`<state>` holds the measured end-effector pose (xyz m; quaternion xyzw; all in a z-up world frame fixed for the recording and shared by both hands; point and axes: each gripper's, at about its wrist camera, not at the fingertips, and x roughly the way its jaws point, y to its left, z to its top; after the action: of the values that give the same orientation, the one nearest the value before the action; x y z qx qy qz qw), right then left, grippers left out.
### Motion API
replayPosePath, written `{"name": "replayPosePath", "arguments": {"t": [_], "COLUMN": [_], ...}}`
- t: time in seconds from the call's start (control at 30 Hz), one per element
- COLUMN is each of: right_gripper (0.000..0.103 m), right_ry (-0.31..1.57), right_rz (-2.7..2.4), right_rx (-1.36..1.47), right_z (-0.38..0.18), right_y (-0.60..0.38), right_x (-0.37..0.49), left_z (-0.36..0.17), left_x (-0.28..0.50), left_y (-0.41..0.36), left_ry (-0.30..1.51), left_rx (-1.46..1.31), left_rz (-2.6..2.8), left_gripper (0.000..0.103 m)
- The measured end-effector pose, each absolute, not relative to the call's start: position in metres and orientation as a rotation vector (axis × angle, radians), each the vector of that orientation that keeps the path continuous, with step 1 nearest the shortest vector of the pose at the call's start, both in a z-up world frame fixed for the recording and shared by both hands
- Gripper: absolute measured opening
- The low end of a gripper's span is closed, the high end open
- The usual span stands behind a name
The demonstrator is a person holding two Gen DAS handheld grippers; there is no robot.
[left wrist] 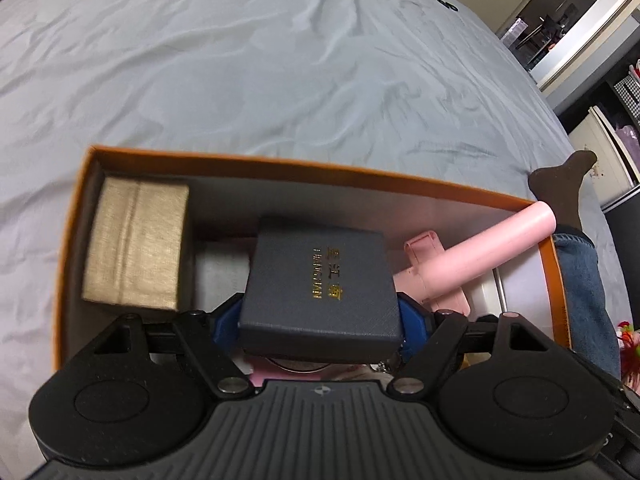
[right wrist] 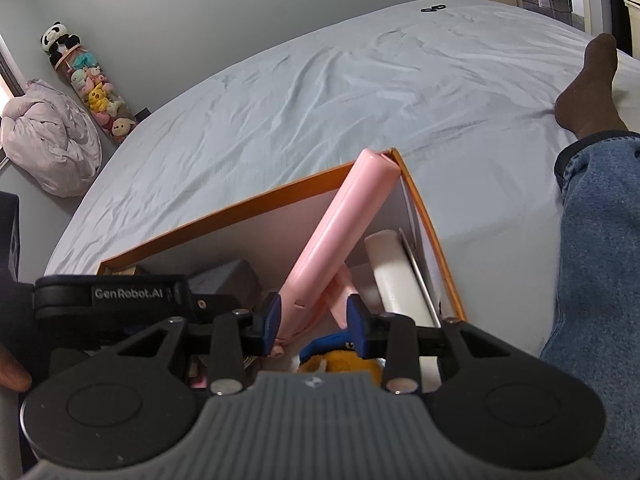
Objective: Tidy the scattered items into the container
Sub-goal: 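Lower the pink tube into the shoebox while the left tool lowers the black box, then open both tools and lift them away from the shoebox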
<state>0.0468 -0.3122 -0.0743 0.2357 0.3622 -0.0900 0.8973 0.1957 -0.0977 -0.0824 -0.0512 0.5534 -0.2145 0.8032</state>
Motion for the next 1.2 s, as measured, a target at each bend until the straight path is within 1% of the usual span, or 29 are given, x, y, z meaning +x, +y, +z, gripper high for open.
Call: {"name": "replayPosePath", "arguments": {"t": [0.13,0.23,0.4,0.6,0.67,0.8,0.97,1.07,1.13,1.2], "right_gripper": [0.039,0.036,0.036,0.036,0.03,0.029,0.029,0.031,0.033,0.039], "right_ry": [0.776,0.791,0.868,0.868,0.882,0.903,0.938,0.934,0.93,0.913], "right_rz": [-0.157,-0.109,0.073,0.053,0.053,0.041,0.03,0.024,0.023,0.025], "right_rx": [0.461,0.449,0.434,0.373,0.365,0.399,0.433,0.417,0.397,0.391], "right_z": [-0.074,-0.073,-0.075,-0.077,-0.081,-0.089,-0.097,-0.094,-0.091,-0.085], "right_y": [-0.304,-0.294,-0.267,-0.257,-0.257,-0.258,-0.265,-0.266,-0.265,-0.265], "right_x": [0.047,0.049,0.06,0.077,0.085,0.096,0.102,0.099,0.092,0.082], "left_z": [-0.077,-0.075,-0.079,-0.084,-0.085,-0.084,-0.076,-0.063,-0.052,-0.041], "left_x": [0.194,0.195,0.199,0.198,0.199,0.2,0.194,0.186,0.176,0.166], "left_y": [-0.092,-0.091,-0.098,-0.096,-0.093,-0.09,-0.084,-0.078,-0.073,-0.067], "left_ry": [1.167,1.161,1.166,1.185,1.193,1.198,1.191,1.148,1.095,1.041], "left_rx": [-0.14,-0.15,-0.145,-0.118,-0.146,-0.15,-0.152,-0.143,-0.112,-0.083], "left_rz": [-0.47,-0.474,-0.463,-0.462,-0.46,-0.475,-0.495,-0.521,-0.532,-0.531], "left_gripper": [0.092,0.092,0.092,0.092,0.092,0.092,0.091,0.089,0.089,0.089]}}
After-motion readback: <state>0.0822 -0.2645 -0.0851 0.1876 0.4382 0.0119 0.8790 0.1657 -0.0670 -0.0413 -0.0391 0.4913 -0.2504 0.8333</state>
